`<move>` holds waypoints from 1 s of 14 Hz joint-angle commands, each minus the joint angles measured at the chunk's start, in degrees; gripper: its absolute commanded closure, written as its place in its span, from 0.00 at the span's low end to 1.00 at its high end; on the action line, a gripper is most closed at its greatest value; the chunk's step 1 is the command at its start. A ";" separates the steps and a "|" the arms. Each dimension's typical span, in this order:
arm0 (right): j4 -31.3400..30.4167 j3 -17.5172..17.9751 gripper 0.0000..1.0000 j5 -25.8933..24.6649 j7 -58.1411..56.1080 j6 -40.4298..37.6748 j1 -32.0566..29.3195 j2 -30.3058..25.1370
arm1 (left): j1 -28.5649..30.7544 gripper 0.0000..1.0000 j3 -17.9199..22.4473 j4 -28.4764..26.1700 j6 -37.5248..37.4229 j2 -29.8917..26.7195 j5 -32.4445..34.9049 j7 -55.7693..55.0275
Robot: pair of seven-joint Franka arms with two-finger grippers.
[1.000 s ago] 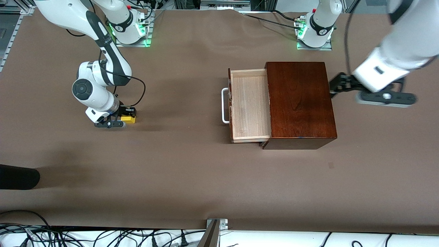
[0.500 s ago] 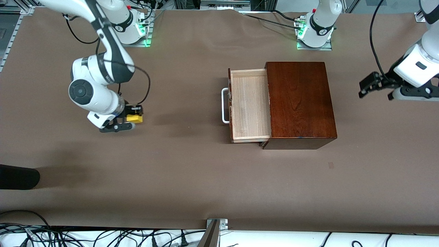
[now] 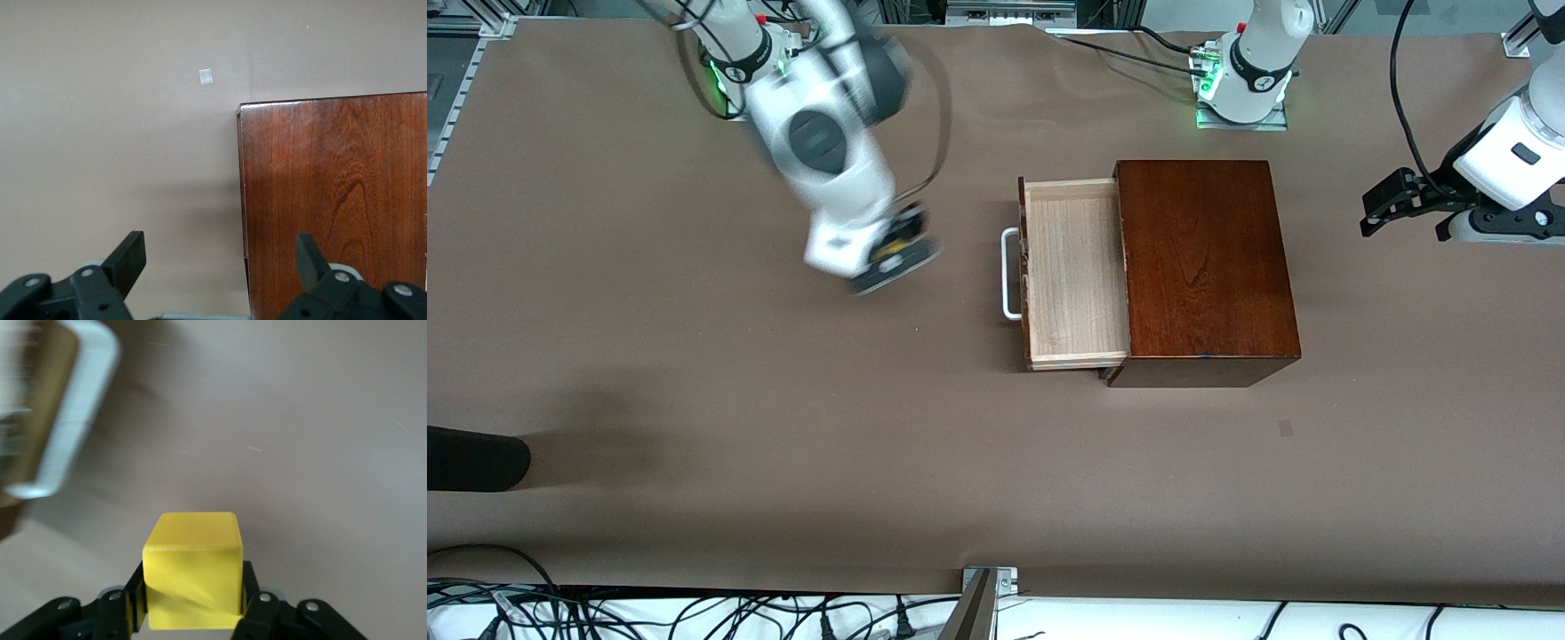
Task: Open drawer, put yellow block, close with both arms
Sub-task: 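Carry the yellow cube over the open drawer with the right gripper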
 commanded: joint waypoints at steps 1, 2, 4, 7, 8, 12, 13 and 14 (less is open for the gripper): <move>10.86 -0.88 1.00 -6.37 0.13 -4.67 11.83 6.15 | -0.19 0.00 0.43 0.99 -0.61 0.54 -0.67 1.11; 15.25 -1.14 1.00 -7.62 0.40 -6.96 15.62 8.60 | -0.19 0.00 0.43 0.99 -0.52 0.62 -0.76 1.11; 21.59 -1.15 1.00 -9.47 0.05 -7.95 19.42 13.00 | -0.19 0.00 0.43 0.99 -0.61 0.62 -0.67 1.11; 24.78 -1.06 1.00 -12.62 -4.22 -4.19 22.60 16.97 | -0.19 0.00 0.43 1.51 -0.52 0.71 -0.49 1.11; 24.78 -1.06 1.00 -14.73 -7.82 -2.78 23.30 17.76 | -0.28 0.00 0.34 1.60 -0.52 0.88 -0.49 1.03; 25.48 -1.23 1.00 -16.59 -19.88 -2.32 23.40 20.84 | -0.54 0.00 -0.27 1.87 -0.61 0.97 -0.49 0.94; 25.92 -1.23 1.00 -17.90 -22.42 -2.32 23.31 21.54 | -0.54 0.00 -0.27 2.30 -0.70 1.06 -0.41 1.03; 26.71 -1.23 1.00 -18.61 -25.58 -2.24 23.22 22.07 | -0.54 0.00 -0.27 2.31 -0.70 1.06 -0.41 1.03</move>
